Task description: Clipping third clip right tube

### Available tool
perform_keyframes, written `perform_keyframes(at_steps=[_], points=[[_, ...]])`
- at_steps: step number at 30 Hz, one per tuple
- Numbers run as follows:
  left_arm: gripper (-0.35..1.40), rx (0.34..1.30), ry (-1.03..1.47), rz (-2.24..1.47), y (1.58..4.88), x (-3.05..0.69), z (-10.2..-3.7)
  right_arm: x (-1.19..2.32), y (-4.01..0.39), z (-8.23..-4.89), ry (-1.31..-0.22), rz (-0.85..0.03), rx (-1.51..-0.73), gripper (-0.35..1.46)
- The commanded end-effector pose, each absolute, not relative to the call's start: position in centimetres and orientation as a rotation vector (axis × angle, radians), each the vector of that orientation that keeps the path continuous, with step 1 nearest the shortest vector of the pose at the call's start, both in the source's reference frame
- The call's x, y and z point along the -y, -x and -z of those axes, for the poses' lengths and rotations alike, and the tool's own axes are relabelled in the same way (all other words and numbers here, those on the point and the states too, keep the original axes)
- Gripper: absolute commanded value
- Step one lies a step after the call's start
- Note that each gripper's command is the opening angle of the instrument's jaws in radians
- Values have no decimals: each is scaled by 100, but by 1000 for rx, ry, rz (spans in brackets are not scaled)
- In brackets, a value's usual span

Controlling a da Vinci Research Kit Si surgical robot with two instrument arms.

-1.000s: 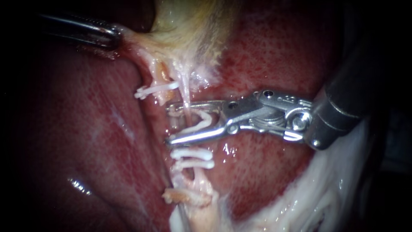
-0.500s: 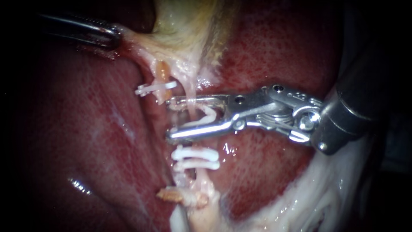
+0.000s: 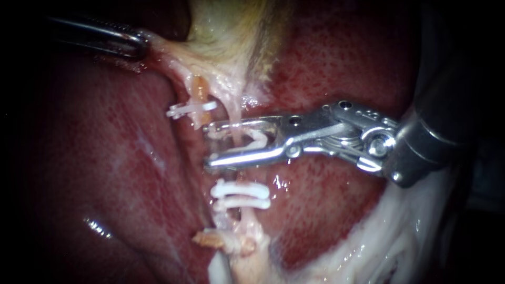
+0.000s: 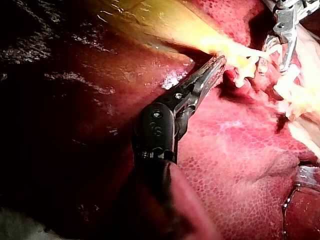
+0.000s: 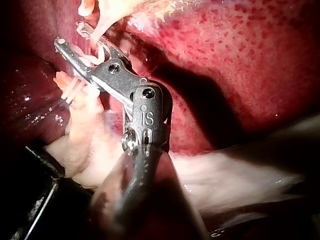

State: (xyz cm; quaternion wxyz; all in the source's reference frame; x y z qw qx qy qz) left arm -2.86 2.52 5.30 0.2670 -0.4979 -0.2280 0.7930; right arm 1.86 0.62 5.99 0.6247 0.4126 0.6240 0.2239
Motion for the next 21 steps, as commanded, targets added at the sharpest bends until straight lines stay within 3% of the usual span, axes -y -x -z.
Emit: perform_keyframes(at_steps=[1, 6, 21], points=[[-35, 616, 1344, -2140, 286, -253, -531, -61, -186, -598, -963, -523, -1426, -12], [-35, 616, 1344, -2140, 286, -253, -531, -61, -184, -598, -1027, -546, -1406, -35], [-35, 616, 1344, -2141, 286, -253, -533, -62, -180, -606, -1059, -573, -1392, -35]])
